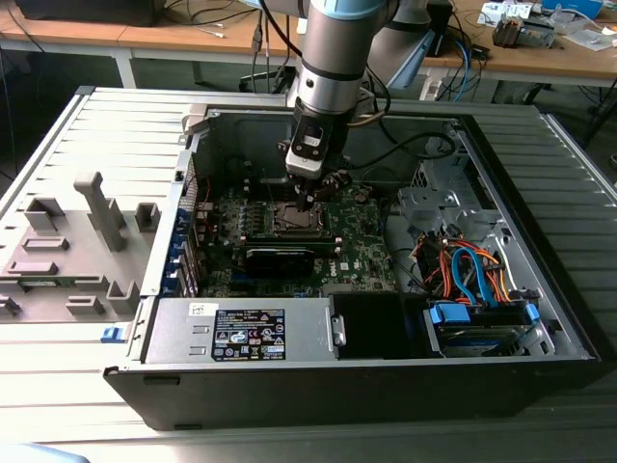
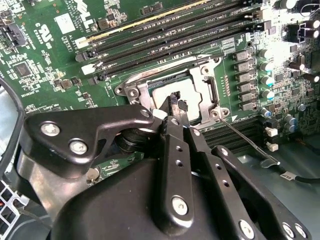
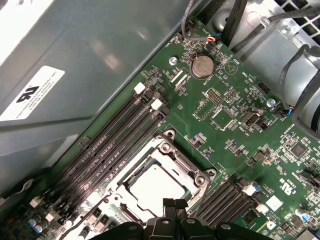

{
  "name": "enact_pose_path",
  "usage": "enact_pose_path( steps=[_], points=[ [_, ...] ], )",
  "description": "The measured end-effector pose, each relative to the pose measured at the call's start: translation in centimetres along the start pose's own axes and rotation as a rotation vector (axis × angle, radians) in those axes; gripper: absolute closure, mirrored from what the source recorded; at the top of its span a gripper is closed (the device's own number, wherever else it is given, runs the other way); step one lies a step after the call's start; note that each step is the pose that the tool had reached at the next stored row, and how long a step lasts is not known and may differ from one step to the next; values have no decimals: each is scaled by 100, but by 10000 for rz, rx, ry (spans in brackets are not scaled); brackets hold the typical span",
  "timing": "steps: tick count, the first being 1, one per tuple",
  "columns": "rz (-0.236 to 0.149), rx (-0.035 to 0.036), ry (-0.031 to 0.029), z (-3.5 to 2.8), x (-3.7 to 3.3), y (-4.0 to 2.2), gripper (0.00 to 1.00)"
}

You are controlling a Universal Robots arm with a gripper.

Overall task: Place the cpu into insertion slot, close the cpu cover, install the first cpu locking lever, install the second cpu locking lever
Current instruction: 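Install the first cpu locking lever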

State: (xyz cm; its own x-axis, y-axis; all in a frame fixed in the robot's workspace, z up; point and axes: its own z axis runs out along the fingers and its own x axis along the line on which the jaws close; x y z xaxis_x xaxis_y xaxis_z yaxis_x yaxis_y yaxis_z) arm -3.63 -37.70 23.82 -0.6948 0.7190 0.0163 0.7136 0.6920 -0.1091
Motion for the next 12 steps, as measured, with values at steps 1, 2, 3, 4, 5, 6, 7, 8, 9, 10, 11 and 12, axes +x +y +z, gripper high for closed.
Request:
enact_pose_path(
  steps=[1,2,3,4,5,6,7,8,9,10,11,12],
  points=[
    [-35,1,-4,0,0,0,89],
    [-72,1,-8,0,0,0,89],
    [-138,2,-15,0,0,0,89],
    [-194,3,-21,0,0,0,89],
    [-254,4,-28,0,0,0,89],
    [-296,5,-33,0,0,0,89],
    [-332,6,-37,0,0,0,89],
    [-385,7,-43,0,0,0,89],
    [-449,7,-50,0,0,0,89],
    [-482,8,-53,0,0,0,89],
    [-526,8,-58,0,0,0,89],
    [-558,9,-61,0,0,0,89]
  ],
)
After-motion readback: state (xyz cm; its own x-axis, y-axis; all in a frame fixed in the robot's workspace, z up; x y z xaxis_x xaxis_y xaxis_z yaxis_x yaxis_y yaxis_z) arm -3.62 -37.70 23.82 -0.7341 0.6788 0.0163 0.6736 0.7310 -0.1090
